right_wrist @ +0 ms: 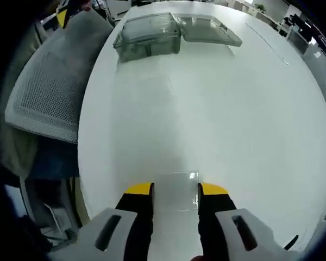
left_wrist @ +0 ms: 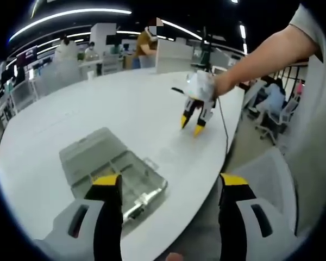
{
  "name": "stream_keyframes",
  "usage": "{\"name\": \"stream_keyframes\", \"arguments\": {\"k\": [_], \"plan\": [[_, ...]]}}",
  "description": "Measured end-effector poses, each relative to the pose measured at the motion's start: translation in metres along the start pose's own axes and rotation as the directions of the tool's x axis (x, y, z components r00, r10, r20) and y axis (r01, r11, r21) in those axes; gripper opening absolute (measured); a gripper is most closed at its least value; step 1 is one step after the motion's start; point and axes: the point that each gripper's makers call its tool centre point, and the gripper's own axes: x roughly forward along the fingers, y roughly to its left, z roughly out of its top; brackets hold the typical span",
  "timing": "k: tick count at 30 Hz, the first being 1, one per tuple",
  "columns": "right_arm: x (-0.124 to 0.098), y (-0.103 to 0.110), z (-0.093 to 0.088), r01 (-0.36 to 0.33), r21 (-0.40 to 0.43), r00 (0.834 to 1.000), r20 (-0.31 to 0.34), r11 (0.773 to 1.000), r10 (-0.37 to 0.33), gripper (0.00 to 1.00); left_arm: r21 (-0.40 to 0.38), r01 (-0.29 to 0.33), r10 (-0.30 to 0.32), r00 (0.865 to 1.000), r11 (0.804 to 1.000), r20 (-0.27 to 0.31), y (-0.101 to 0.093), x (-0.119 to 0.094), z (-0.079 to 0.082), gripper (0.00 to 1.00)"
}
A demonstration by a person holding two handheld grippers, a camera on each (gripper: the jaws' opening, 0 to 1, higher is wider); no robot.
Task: Insert the divider into the dual guide fixture by aligning both edges with the guide slots and pushing it downward to the bottom, including one-sided entry, uneven engagement, binding, and posture correction.
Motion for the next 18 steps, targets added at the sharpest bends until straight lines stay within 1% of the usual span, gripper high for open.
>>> {"name": "stream_keyframes", "arguments": {"k": [2, 7, 18], "plan": [[-0.0004, 0.0005, 0.0003, 0.002, 0.018, 1.000, 0.001, 1.000, -0.002, 0.27, -0.002, 0.000, 0.000, 1.000, 1.000, 0.002, 0.0006, -0.0006, 0.0002, 0.71], [0.0007, 0.0037, 0.0024, 0.009, 0.018, 1.000, 0.000, 1.000, -0.009, 0.27, 0.001, 0.001, -0.001, 1.000, 1.000, 0.002, 0.0015, -0.0021, -0.0011, 0.71], [-0.0013, 0.0084, 0.0075, 0.027, 0.051, 1.000, 0.004, 0.998, -0.027, 0.27, 0.007, 0.008, -0.008, 1.000, 1.000, 0.001, 0.0029, -0.0054, -0.0035, 0.70]]}}
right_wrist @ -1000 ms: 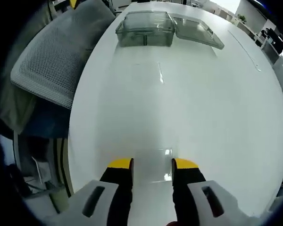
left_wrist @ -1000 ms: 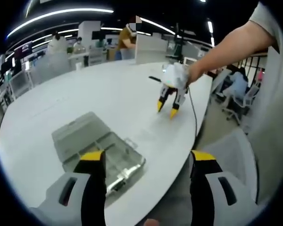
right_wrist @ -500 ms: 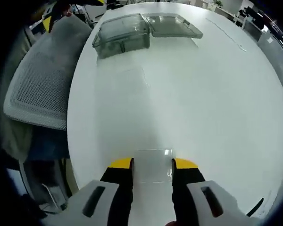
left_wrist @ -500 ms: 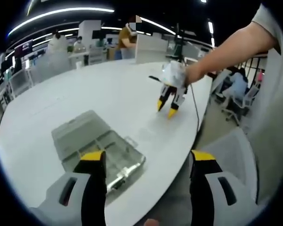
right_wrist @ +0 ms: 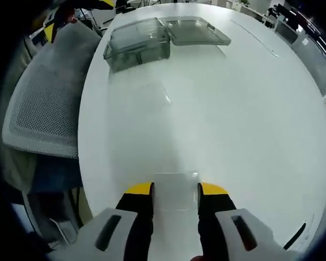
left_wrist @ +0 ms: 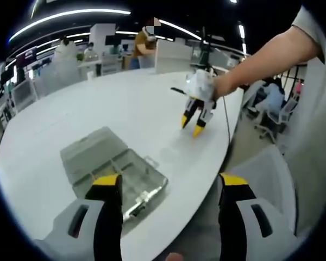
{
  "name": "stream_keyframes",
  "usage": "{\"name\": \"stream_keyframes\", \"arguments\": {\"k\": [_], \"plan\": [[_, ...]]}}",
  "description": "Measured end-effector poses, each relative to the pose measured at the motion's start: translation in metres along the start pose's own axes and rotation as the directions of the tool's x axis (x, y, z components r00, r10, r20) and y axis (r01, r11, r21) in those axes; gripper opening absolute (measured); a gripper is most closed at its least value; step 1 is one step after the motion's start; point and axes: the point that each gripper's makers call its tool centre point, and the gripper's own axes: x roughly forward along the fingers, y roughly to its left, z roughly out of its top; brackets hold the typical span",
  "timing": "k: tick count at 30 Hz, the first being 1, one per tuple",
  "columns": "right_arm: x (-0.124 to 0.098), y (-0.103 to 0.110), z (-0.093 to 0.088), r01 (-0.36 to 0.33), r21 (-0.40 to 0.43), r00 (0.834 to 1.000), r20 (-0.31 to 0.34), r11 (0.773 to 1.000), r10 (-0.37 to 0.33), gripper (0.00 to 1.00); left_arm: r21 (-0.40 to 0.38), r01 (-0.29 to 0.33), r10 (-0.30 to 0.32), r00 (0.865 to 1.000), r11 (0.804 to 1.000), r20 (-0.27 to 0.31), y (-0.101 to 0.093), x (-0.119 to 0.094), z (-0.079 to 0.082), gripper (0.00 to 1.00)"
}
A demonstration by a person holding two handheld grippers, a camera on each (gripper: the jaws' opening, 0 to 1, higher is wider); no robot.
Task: Insert the divider into the dual guide fixture by aligning both edges with the guide slots and pushing it downward to the bottom, including one-sided entry, uneven engagement, binding, and posture correction.
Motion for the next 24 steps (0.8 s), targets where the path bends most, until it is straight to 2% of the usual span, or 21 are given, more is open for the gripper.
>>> {"name": "stream_keyframes", "arguments": {"k": [5, 24], "plan": [[-0.002, 0.005, 0.006, 0.006, 0.016, 1.000, 0.012, 1.000, -0.006, 0.27, 0.004, 0.005, -0.005, 1.000, 1.000, -0.004, 0.001, -0.001, -0.002, 0.70], [-0.007, 0.034, 0.035, 0.020, -0.028, 0.999, 0.034, 0.999, -0.019, 0.27, 0.010, 0.042, -0.041, 0.999, 0.999, -0.025, -0.004, -0.003, -0.013, 0.70]]}}
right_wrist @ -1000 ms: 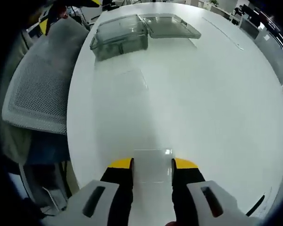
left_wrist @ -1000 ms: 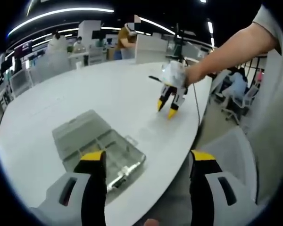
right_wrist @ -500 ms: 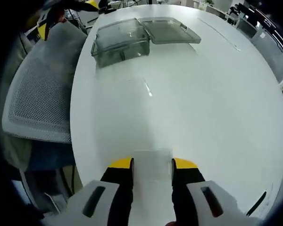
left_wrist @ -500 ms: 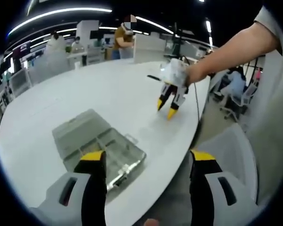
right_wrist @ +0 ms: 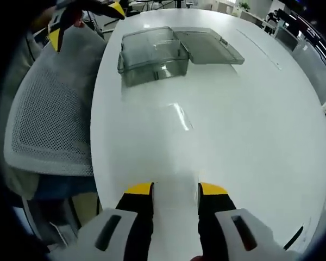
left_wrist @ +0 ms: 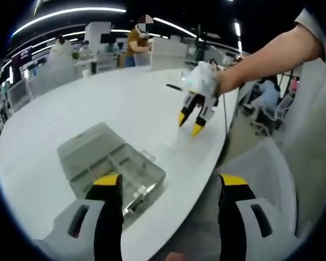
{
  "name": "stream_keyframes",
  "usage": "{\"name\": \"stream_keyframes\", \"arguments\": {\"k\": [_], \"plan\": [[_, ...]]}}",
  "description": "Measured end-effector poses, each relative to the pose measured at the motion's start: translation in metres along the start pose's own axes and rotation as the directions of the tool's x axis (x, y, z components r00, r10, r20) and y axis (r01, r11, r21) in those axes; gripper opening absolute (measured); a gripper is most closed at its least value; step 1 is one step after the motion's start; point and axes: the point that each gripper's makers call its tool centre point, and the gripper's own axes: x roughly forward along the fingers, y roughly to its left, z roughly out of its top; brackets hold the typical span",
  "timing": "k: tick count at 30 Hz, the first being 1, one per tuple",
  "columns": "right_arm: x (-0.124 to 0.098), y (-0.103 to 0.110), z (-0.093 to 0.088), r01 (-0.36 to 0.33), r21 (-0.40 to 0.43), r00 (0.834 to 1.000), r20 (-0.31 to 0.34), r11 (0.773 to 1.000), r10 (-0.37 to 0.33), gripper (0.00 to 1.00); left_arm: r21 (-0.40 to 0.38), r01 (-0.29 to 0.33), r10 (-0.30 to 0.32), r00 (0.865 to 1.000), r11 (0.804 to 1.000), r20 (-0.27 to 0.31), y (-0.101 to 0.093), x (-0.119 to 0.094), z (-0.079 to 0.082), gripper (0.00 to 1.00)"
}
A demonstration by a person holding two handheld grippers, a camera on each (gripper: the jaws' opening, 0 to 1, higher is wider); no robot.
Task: Insert the divider into the dual guide fixture by aligning both edges with the guide slots and pushing it downward to the bottom, including one-sided entry, uneven engagement, binding, and posture correction.
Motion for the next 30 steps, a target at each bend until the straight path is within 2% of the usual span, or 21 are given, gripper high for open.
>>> {"name": "stream_keyframes", "arguments": {"k": [19, 30], "plan": [[-0.011, 0.018, 0.036, 0.025, -0.100, 1.000, 0.011, 0.995, -0.024, 0.27, -0.007, 0.015, -0.016, 1.000, 1.000, -0.012, -0.002, -0.006, -0.011, 0.69], [-0.017, 0.024, 0.063, 0.040, -0.144, 0.999, 0.036, 0.989, -0.036, 0.27, -0.014, 0.010, -0.010, 1.000, 1.000, -0.006, 0.000, -0.010, -0.014, 0.68]]}}
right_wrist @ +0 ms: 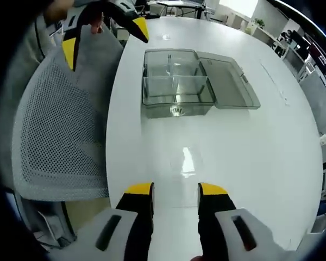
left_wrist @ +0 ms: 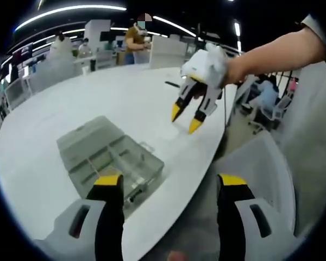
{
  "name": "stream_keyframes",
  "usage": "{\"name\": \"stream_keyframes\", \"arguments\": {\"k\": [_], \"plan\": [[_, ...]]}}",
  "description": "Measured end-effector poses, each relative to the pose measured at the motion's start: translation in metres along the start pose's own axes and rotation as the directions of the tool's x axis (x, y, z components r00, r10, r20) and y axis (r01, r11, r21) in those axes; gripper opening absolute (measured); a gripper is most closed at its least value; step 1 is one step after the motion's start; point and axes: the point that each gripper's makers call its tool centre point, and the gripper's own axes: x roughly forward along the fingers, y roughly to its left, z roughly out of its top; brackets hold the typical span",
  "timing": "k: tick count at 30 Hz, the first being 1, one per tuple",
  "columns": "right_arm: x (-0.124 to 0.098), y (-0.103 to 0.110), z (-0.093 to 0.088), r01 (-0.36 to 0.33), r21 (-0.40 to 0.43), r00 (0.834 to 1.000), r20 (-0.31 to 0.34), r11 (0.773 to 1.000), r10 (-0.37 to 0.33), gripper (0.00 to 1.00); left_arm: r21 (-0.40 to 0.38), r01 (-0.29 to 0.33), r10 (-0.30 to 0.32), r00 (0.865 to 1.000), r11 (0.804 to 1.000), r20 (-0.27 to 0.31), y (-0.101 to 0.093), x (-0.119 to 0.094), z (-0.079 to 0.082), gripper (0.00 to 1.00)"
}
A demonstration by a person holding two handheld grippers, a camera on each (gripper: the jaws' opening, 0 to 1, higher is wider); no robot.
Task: Insert the divider into the dual guide fixture by aligning both edges with the guide slots and pushing it downward to the bottom, including one-sided entry, uneven engagement, binding, and posture correction.
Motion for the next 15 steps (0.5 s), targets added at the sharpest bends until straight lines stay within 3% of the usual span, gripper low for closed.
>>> {"name": "stream_keyframes", "arguments": {"k": [15], "plan": [[-0.005, 0.000, 0.035, 0.020, -0.052, 0.999, 0.046, 0.998, -0.018, 0.27, -0.010, -0.012, 0.012, 1.000, 1.000, 0.004, 0.007, -0.002, 0.000, 0.67]]}}
